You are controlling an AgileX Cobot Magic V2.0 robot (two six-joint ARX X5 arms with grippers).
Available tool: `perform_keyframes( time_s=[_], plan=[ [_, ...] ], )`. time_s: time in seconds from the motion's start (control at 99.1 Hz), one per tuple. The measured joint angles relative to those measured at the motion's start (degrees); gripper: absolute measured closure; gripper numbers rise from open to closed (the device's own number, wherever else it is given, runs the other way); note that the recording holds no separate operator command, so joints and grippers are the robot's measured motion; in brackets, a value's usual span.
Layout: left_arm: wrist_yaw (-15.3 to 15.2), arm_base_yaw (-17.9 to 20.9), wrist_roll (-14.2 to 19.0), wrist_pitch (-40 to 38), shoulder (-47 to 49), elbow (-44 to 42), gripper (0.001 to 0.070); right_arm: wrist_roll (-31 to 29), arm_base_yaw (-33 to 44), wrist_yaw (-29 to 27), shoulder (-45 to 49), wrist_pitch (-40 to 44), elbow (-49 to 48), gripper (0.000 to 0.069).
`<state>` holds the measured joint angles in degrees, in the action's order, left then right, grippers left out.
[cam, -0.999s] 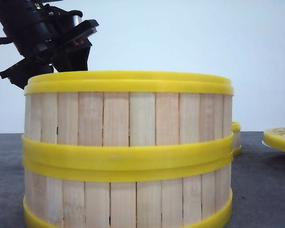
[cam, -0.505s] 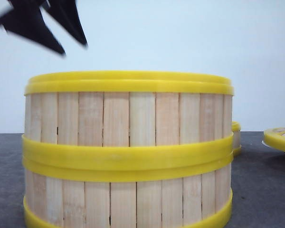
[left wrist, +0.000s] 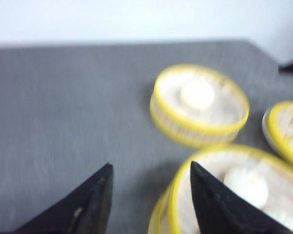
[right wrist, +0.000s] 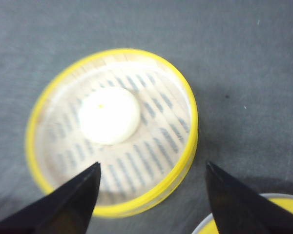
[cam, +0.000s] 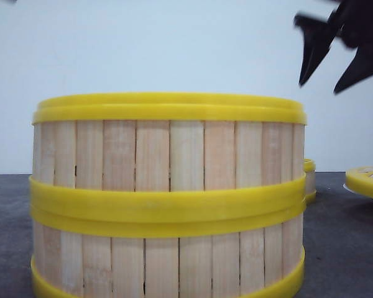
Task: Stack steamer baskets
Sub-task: 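Move the right gripper down onto the rim of another bun basket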
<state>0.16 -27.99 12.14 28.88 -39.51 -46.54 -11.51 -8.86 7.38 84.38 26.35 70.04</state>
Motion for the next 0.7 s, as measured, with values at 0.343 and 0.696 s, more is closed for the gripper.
perform_keyframes(
  time_s=[0.343, 0.696],
  plan=[
    [-0.02, 0.00, 3.19, 6.16, 18.38, 5.53, 0.0413, -3.80, 2.01, -1.07, 15.19, -1.68, 3.87, 0.0278],
    [-0.22, 0.00, 3.65, 13.29, 23.23, 5.53, 0.0413, -6.43, 2.12, -1.38, 19.69, -6.40, 4.22, 0.0377]
  ],
)
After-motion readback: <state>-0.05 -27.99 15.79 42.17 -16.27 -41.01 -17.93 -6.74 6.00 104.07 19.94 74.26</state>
